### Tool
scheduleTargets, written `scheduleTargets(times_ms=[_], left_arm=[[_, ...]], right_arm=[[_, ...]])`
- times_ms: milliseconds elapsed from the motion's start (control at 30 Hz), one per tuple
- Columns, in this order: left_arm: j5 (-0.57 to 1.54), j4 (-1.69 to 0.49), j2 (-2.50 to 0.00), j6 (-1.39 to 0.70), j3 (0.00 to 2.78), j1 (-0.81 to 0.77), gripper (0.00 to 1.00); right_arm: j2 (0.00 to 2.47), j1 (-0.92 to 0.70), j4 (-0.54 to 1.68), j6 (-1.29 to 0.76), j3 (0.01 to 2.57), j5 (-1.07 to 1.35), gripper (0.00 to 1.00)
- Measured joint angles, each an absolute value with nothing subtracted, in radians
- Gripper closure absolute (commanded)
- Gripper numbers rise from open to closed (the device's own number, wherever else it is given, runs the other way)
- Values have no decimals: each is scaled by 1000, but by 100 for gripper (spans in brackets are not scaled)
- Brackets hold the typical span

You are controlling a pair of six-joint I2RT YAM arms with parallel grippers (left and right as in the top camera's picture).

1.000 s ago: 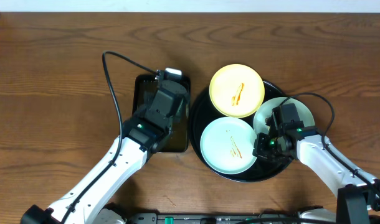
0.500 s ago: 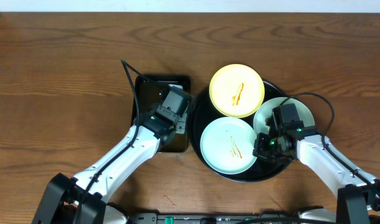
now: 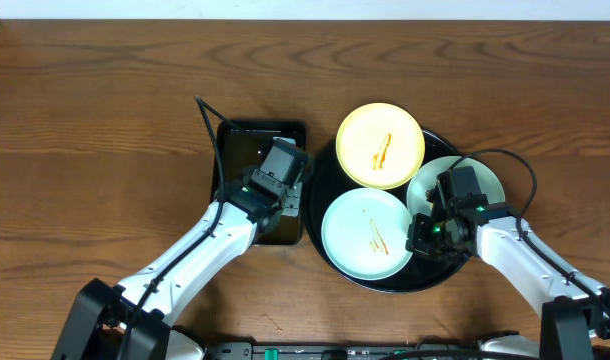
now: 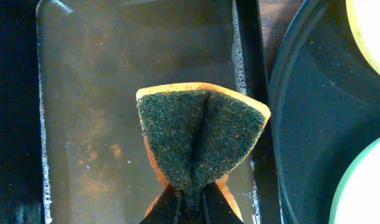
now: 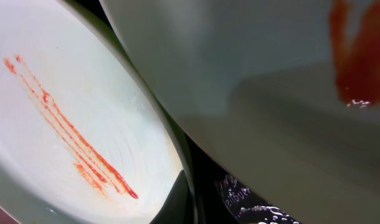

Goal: Clean dirty plates on tray and stack at the side
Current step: 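Move the sponge with the left gripper onto the lower pale green plate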

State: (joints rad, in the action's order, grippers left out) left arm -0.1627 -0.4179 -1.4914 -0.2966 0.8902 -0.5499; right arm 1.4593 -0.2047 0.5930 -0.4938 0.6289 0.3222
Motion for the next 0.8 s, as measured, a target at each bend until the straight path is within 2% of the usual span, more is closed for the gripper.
scheduleTargets(times_ms=[367, 667, 800], left_arm=[[-152, -419, -1491, -297, 890, -550, 93], [89, -430, -1488, -277, 929, -553, 93], [176, -394, -1481, -333, 963, -585, 93]], right_arm=[[1460, -205, 593, -494, 629, 323, 99], [1459, -205, 592, -494, 629, 323, 99], [1459, -205, 591, -494, 629, 323, 99]])
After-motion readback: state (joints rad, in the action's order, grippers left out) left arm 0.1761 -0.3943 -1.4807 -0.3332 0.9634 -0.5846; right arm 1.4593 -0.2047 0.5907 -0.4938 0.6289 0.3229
